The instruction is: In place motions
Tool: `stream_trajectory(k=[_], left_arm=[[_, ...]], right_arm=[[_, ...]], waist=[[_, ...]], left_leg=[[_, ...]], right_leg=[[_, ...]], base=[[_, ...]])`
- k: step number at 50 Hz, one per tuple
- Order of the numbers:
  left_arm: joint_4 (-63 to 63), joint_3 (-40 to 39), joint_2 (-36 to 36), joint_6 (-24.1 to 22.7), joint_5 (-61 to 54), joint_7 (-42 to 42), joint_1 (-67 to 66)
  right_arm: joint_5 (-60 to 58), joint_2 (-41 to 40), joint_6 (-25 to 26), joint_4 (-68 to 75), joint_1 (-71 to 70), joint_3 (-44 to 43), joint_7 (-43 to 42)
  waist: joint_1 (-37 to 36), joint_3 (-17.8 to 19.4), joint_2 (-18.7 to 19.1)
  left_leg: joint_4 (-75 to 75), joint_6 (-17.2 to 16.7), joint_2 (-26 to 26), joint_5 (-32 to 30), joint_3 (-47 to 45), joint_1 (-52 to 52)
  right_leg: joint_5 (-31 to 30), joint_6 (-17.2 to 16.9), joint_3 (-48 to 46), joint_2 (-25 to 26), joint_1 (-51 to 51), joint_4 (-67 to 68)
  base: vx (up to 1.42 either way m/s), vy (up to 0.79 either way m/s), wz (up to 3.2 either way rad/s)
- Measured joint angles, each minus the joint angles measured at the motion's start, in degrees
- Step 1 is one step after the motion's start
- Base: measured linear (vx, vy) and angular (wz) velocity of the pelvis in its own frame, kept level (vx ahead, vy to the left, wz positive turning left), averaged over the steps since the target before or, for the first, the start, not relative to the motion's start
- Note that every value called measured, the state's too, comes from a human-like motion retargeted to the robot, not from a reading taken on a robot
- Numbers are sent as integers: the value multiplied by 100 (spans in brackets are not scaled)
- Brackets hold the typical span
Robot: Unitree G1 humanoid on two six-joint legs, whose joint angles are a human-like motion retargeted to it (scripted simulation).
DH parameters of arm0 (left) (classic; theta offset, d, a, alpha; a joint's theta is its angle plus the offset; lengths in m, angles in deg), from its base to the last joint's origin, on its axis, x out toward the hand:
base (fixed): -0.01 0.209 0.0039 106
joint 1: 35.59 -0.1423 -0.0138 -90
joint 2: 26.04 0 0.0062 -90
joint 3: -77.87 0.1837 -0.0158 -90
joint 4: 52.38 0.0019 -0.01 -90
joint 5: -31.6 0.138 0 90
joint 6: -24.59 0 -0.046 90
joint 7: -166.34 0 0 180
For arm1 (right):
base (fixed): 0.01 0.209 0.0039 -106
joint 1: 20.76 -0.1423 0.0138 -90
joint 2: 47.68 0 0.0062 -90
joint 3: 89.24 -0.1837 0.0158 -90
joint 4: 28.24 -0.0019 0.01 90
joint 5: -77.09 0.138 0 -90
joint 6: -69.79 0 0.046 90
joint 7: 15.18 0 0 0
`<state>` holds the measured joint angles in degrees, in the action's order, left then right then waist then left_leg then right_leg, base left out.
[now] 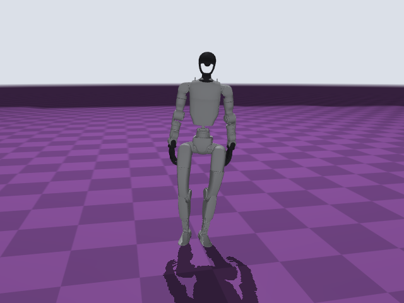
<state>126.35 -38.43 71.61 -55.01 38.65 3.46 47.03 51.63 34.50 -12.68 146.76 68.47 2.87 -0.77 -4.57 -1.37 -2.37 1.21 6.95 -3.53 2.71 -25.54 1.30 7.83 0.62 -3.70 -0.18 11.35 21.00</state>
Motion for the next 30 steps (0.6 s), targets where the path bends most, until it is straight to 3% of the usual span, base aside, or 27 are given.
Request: stream_trajectory(k=[5,7,8,9,15,19,24,30], left_arm=[[78,38,-69,102,17,-113,222],[22,258,-90,89,-71,-94,387],[0,347,-83,82,-140,-45,468],[-26,395,-80,85,-165,-7,543],[-312,718,-118,116,-59,20,1022],[-639,954,-113,3,3,-2,1127],[-748,1054,-126,-121,-14,-17,1128],[-463,835,-84,-99,86,-81,811]], right_arm=[[700,-12,-253,-113,86,-379,-152],[1224,-50,-301,-166,76,-617,-60],[1410,-61,-182,-205,62,-680,-53],[1501,-51,-40,-228,43,-688,-41],[1223,31,156,-152,60,-514,25],[692,19,133,33,268,-390,-37],[170,-62,265,320,391,-280,228],[92,-114,165,247,574,-320,391]], waist=[[-83,156,-182],[713,320,42],[1558,452,351],[1906,541,472],[2749,1040,886],[2878,991,1053],[2820,978,957],[2647,785,693]], left_leg=[[8,56,-154,85,-290,-199],[121,114,-18,12,523,-155],[236,133,184,-56,1327,-79],[277,146,266,-86,1590,-62],[357,72,732,-213,2116,-62],[432,4,940,-254,2160,65],[516,-2,922,-262,2157,5],[347,43,649,-250,2078,-217]], right_leg=[[213,392,-25,252,872,-663],[269,336,-757,-63,1473,-872],[283,312,-1509,-448,1890,-774],[327,362,-1746,-590,2225,-743],[390,831,-1819,-1019,3784,-654],[389,1058,-1687,-1209,4420,-725],[344,1040,-1515,-1195,4206,-793],[339,768,-1878,-1026,2795,-739]], base=[[-3,4,-34],[-7,2,328],[-8,4,440],[-9,6,306],[-10,6,100],[5,-2,54],[3,-1,10],[8,-3,-12]])
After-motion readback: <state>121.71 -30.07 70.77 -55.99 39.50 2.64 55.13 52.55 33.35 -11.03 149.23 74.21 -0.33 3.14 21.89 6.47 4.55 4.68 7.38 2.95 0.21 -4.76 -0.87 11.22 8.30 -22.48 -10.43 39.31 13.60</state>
